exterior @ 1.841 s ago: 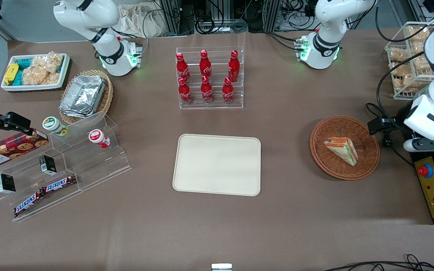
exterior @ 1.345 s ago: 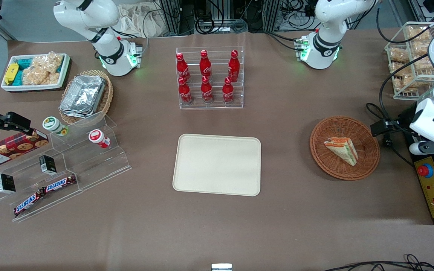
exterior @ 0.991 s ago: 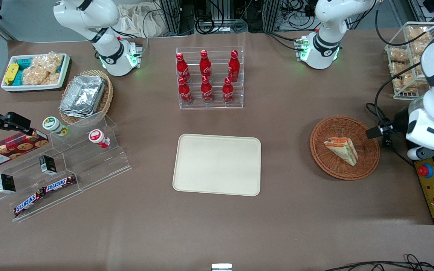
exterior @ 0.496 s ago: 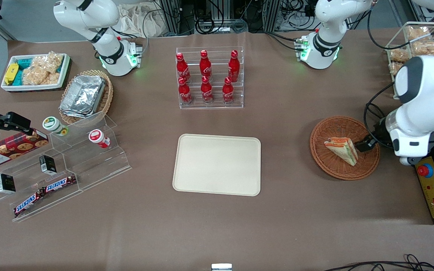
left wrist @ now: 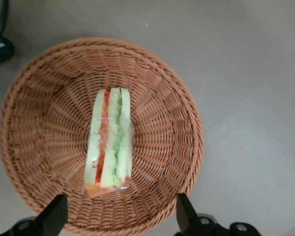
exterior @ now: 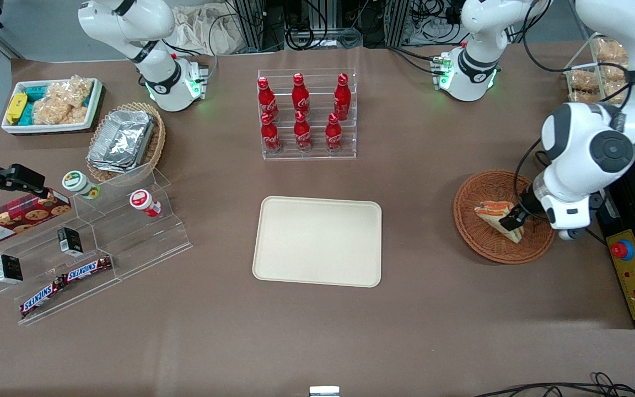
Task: Place sandwich from basket to tray
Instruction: 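Lower the open left gripper over the sandwich in the wicker basket, then close the left gripper on the sandwich wedge, then lift the sandwich and carry it with the left gripper toward the tray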
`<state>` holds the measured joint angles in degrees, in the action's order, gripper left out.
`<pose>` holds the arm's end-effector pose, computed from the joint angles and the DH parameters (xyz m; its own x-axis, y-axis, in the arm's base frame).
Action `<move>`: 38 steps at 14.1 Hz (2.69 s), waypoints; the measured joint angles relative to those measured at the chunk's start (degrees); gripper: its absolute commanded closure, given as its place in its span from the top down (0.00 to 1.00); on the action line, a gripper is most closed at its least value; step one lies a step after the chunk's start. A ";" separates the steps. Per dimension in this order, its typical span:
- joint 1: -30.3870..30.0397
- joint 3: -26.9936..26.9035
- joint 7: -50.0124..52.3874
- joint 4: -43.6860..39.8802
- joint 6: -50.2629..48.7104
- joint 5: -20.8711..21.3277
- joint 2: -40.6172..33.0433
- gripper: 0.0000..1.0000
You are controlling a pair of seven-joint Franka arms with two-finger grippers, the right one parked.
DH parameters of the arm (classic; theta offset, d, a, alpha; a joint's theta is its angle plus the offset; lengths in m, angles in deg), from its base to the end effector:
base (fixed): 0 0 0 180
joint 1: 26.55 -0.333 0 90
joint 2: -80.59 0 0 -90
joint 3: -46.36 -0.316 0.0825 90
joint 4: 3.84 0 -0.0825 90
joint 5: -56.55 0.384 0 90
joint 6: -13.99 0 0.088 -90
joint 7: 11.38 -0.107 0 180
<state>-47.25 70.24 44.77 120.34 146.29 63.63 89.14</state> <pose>0.5534 -0.0260 0.3326 0.6629 0.7481 0.0298 0.7486 -0.6629 -0.0124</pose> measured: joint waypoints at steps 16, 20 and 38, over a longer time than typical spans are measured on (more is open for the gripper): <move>-0.07 -3.48 0.58 5.41 10.07 0.00 4.11 0.99; -0.07 -3.78 0.58 5.44 10.59 0.00 5.26 0.32; 0.03 -4.15 -10.94 -7.18 -13.19 0.01 1.40 0.00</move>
<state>-47.22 66.09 33.82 113.16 133.11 63.64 90.53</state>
